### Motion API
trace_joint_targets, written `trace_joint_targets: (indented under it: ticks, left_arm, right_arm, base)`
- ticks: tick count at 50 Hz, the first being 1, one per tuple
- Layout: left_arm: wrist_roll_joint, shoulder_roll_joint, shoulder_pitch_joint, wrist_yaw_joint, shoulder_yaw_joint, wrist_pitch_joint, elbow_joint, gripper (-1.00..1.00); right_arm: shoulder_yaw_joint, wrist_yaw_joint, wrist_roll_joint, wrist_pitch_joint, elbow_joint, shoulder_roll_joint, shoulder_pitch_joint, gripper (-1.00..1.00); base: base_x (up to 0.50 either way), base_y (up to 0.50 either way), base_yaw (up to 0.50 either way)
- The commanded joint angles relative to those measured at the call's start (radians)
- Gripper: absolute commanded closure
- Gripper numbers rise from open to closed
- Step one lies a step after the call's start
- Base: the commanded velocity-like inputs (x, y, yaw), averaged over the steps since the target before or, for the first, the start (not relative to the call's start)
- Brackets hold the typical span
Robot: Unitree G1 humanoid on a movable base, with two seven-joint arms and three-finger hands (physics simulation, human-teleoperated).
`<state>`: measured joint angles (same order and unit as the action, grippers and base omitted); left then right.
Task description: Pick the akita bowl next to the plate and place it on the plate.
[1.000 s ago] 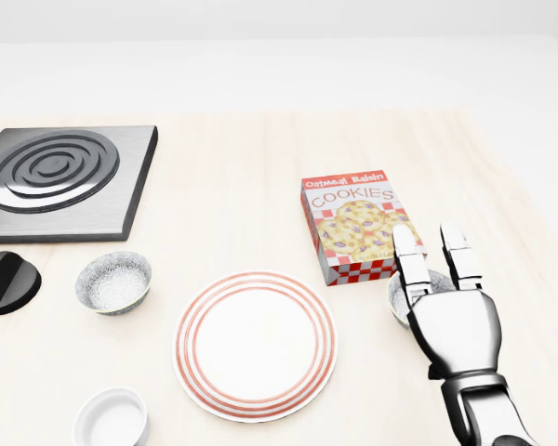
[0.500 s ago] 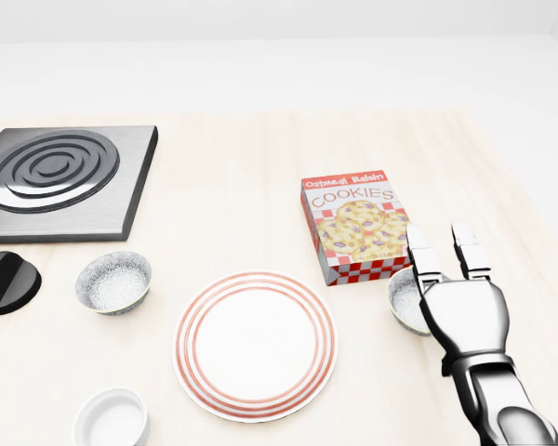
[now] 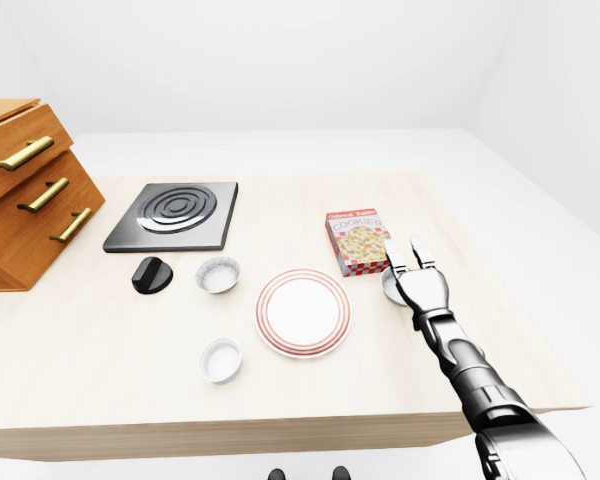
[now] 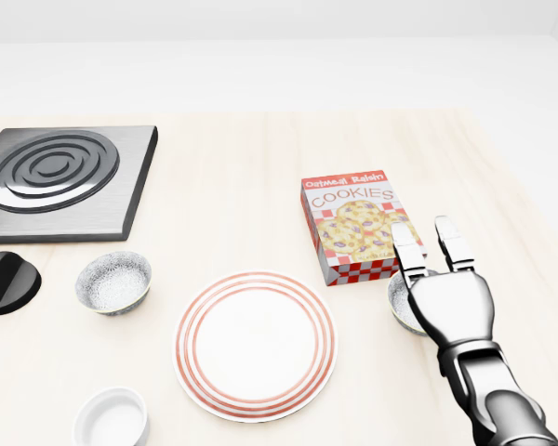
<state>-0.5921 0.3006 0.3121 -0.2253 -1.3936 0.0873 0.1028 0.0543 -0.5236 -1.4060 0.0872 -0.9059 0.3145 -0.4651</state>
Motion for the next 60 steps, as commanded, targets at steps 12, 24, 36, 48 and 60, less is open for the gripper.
trace_joint_targets:
  ticks: [12,24,36,48,60]
  left_arm:
    - [-0.006,-0.005,-0.006,0.015,0.007,0.000,0.021,-1.00]
    - [-0.017,-0.008,-0.013,0.030,0.018,0.000,0.036,-1.00]
    - [-0.009,-0.013,-0.022,0.037,0.042,0.000,0.042,-1.00]
    - [0.011,-0.024,-0.033,0.047,0.073,0.000,0.056,-1.00]
    - [0.008,-0.027,-0.032,0.045,0.085,0.000,0.042,-1.00]
  right_arm:
    - [0.057,0.000,-0.015,0.000,-0.065,-0.046,-0.007,-1.00]
    - [0.080,0.000,-0.029,0.000,-0.122,-0.074,-0.039,1.00]
    - [0.076,0.000,0.017,0.000,-0.227,-0.107,-0.060,1.00]
    - [0.063,0.000,0.024,0.000,0.083,-0.061,0.023,1.00]
    - [-0.178,0.017,-0.013,0.000,0.877,0.072,0.173,1.00]
  base:
    - [0.00,0.00,0.00]
    - [0.00,0.00,0.00]
    - [0.00,0.00,0.00]
    - [0.00,0.00,0.00]
    - [0.00,0.00,0.00]
